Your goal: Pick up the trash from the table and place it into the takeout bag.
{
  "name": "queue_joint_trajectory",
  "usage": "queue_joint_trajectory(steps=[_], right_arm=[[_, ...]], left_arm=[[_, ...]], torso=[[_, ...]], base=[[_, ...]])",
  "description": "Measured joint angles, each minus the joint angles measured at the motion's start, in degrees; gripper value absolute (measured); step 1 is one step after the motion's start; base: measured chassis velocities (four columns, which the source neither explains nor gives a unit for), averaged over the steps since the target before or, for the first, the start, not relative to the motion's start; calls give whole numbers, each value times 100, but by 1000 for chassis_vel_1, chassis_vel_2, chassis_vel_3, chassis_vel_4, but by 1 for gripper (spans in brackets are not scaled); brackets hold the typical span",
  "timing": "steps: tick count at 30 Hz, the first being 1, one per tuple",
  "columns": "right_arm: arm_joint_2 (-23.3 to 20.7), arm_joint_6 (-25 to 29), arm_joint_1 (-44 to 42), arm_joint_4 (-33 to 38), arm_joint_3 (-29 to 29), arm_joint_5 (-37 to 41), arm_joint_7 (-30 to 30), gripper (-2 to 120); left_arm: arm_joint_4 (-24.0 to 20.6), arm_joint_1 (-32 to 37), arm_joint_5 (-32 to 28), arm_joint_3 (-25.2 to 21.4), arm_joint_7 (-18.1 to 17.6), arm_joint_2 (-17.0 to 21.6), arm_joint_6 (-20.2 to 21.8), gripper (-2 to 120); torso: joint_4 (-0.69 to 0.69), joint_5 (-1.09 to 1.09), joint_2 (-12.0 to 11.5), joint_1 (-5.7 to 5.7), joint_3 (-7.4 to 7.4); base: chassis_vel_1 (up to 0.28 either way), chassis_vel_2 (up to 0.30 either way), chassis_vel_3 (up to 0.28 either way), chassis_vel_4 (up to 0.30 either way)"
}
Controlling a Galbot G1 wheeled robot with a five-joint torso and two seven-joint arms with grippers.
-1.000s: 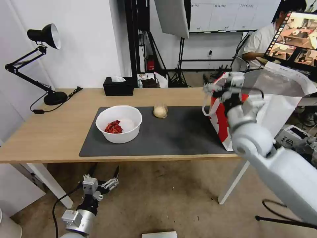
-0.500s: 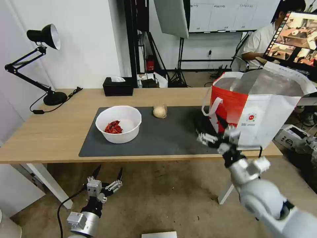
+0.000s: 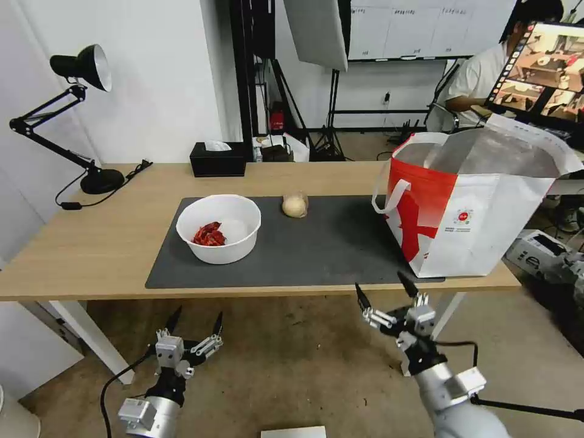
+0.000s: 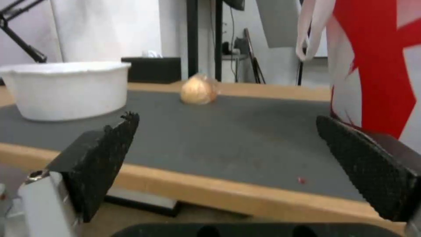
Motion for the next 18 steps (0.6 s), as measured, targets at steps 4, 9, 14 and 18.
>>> queue_joint_trajectory(steps=[4,9,14,18], right_arm=[[-21,-13,-5,-44,-34,1,1,100],[-1,-86,-78,-40,-51,23,7,100],[60,-114,-112,-53,-55,21,11,100],[100,-144,-134,-59,-56,-9,24,100]], left_arm=[[-14,32,-2,-35,0,-3,0,100],[-14,49,-11,-81,0,-3,-16,100],[-14,49,-28,-105,-1,-3,-21,100],[-30,73,-28,-100,-1,-19,-32,100]], torso=[[0,0,0,1,0],[0,0,0,0,0],[0,0,0,1,0],[0,0,0,1,0]], base=[[0,0,0,0],[0,0,0,0],[0,0,0,0],[0,0,0,0]])
